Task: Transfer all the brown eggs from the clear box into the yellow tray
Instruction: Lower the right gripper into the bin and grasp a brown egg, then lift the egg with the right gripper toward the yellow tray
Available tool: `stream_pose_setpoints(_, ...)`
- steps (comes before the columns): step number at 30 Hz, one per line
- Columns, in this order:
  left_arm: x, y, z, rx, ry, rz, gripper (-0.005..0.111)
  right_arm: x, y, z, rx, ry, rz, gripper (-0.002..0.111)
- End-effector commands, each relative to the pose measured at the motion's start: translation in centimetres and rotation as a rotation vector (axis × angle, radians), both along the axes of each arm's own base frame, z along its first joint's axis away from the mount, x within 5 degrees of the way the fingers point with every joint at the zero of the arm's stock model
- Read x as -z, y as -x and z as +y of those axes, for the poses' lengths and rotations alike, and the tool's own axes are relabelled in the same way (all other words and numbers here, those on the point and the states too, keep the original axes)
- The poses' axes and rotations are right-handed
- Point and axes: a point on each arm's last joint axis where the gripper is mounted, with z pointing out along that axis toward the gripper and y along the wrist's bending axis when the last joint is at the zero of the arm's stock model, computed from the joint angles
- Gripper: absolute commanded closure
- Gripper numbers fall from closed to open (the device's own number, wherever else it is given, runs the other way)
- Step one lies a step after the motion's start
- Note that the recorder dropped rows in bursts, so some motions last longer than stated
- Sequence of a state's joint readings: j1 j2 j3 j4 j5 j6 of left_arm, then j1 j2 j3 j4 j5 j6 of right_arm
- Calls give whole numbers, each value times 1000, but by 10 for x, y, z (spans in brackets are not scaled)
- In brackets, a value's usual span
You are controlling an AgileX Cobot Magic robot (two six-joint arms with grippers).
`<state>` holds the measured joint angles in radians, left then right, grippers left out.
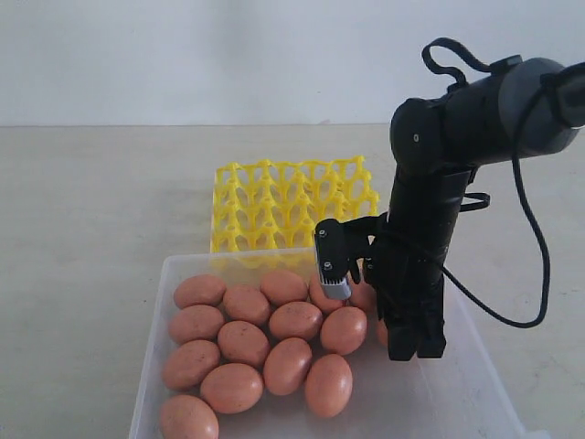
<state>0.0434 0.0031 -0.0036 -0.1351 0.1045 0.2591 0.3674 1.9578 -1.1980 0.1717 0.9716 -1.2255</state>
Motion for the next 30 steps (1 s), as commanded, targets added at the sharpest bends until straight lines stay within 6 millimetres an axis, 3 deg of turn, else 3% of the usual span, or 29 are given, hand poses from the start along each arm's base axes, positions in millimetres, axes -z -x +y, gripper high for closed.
stream_pose_setpoints(1,1,0,0,6,0,-3,103,-2,1,1,74,-3,12,108)
stream_pose_setpoints(5,1,0,0,6,0,-3,103,-16,3,7,156,-75,4,108)
stream_pose_setpoints(15,1,0,0,7,0,-1,103,-87,17,21,301,-361,-76,108)
stream_pose_setpoints(20,1,0,0,7,0,-1,103,-110,17,38,381,-631,-64,108)
stream_pose_setpoints(25,1,0,0,6,0,-3,103,-116,-6,62,519,-1021,-65,108)
stream_pose_setpoints(27,1,0,0,6,0,-3,103,-107,-24,67,661,-1161,-52,108)
stream_pose_setpoints(30,1,0,0,6,0,-3,103,-82,-41,72,692,-1156,-61,108)
